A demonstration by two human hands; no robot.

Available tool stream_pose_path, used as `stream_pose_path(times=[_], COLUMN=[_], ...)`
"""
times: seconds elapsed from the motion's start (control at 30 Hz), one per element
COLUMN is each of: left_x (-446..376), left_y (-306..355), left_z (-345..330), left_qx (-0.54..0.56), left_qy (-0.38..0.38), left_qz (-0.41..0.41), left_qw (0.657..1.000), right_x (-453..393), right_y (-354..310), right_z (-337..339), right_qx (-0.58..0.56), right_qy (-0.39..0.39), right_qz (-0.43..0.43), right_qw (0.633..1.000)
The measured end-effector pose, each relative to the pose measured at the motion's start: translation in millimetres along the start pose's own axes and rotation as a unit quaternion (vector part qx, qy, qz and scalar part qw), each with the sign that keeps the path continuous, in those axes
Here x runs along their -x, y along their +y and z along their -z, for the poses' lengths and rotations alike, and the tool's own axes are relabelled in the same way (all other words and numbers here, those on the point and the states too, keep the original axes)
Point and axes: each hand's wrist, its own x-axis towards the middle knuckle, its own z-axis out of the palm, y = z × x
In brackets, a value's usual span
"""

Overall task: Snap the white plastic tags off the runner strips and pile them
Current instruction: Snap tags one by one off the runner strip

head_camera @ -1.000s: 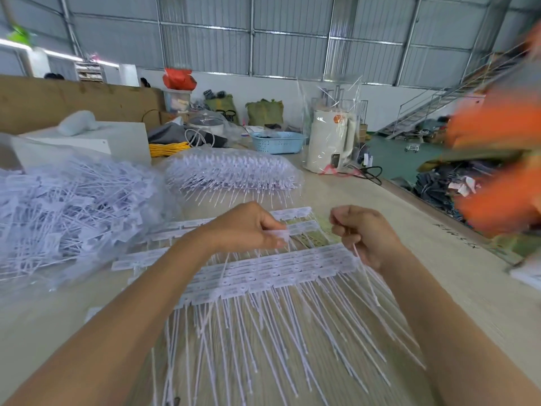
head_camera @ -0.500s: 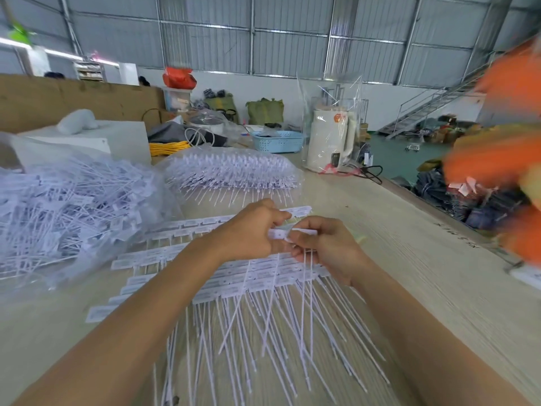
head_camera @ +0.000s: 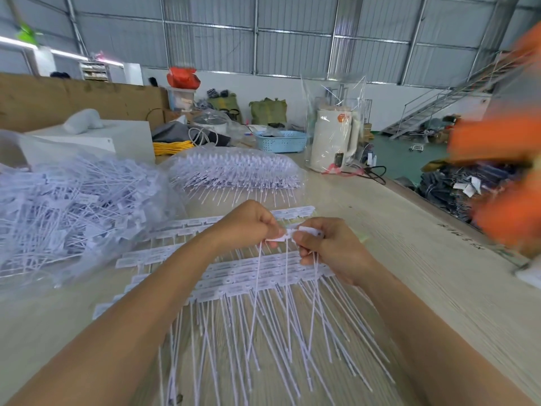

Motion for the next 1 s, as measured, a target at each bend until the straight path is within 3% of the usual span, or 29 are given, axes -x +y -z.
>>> stream_pose_path(times=[0.23, 0.33, 0.4, 0.5, 0.57, 0.67, 0.77, 0.87, 0.93, 1.0], left_x=[1, 3, 2, 4, 2, 0, 2, 9, 11, 8], left_y=[2, 4, 5, 8, 11, 20, 20, 11, 8, 9], left_z=[-5, -5, -2, 0, 1, 0, 4, 11, 12, 6], left_qx=[0.064, 0.138, 0.220, 0.339, 0.361, 0.350, 0.340, 0.175, 0.068, 0.027], left_qy=[-0.022, -0.040, -0.088, -0.166, -0.175, -0.181, -0.200, -0.118, -0.061, -0.064], left_qz=[0.040, 0.096, 0.141, 0.207, 0.200, 0.173, 0.152, 0.110, 0.084, 0.077], left_qw=[0.997, 0.985, 0.961, 0.903, 0.894, 0.903, 0.906, 0.971, 0.992, 0.995], right_x=[2, 4, 6, 7, 6, 3, -2, -6, -6, -5], right_y=[-2, -4, -6, -10, -13, -12, -10, -12, -16, -18], right_z=[-7, -9, -11, -10, -7, -4, 13, 54, 65, 57], right_qx=[0.092, 0.136, 0.195, 0.305, 0.302, 0.259, 0.217, -0.062, -0.273, -0.329], right_qy=[0.039, 0.055, 0.075, 0.092, 0.104, 0.135, 0.207, 0.280, 0.225, 0.143], right_qz=[0.043, 0.075, 0.134, 0.285, 0.316, 0.275, 0.169, -0.002, -0.087, -0.130], right_qw=[0.994, 0.986, 0.969, 0.904, 0.893, 0.916, 0.939, 0.958, 0.931, 0.925])
